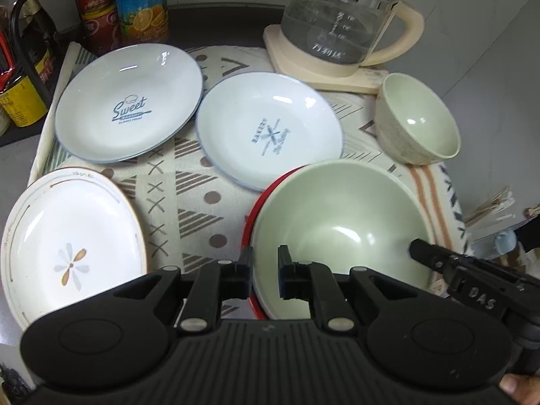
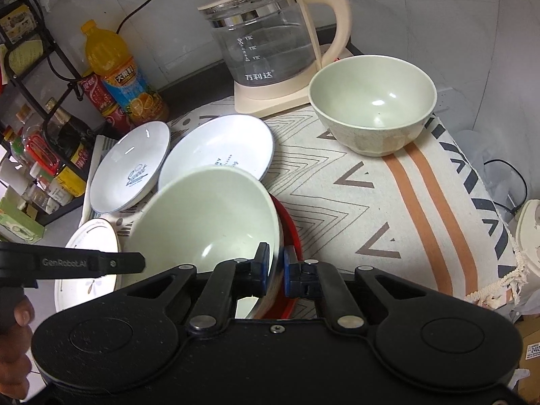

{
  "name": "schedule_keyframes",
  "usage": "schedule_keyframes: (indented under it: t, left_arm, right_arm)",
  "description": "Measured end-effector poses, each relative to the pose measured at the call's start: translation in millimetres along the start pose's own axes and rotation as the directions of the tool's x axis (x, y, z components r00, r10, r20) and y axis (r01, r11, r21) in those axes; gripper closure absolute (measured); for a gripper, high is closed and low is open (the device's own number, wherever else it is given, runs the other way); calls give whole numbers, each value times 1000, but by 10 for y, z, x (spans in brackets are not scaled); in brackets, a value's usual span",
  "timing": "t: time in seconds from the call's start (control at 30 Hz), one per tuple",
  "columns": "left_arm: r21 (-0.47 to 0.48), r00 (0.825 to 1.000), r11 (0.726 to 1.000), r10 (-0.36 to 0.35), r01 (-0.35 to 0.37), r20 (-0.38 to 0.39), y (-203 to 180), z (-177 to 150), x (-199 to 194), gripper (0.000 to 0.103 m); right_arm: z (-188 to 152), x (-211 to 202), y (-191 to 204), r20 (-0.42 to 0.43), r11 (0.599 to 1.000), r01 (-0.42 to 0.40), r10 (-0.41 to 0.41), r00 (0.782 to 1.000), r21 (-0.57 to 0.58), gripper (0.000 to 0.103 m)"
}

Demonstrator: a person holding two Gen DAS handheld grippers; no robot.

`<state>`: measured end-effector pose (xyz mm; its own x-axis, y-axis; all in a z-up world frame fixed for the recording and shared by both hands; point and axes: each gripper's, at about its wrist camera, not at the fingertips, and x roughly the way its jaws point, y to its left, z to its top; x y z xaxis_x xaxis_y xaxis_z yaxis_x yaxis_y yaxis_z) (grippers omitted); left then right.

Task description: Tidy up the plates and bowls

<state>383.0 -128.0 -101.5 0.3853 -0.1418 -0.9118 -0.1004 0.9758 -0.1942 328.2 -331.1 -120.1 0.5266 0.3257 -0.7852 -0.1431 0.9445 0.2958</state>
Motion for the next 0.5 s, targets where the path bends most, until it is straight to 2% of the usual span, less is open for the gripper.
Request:
schedule_keyframes:
  t: [0.17, 0.23, 0.3, 0.37, 0.5]
  left_arm:
    - [14, 1000, 1000, 9, -9, 4, -48, 61, -47, 82]
    - [9, 1000, 1000, 6, -6, 4, -59, 88, -58, 74]
    - [7, 1000, 1000, 1, -1, 8, -73, 116, -68, 65]
    - [14, 1000, 1000, 8, -8, 14, -104, 146, -68, 57]
    - [33, 1000, 999, 2, -3, 19, -188, 224, -58, 53]
  right_arm:
    - [17, 1, -8, -2, 1000, -8, 8, 1000, 10, 93]
    - [58, -37, -12, 3, 1000, -4, 4, 1000, 17, 84]
    - [98, -107, -33, 31, 999, -32, 31, 999, 27, 82]
    - [148, -158, -57, 46, 998, -42, 41, 998, 38, 72]
    - [210, -209, -159, 76, 997, -28, 23, 997, 68, 59]
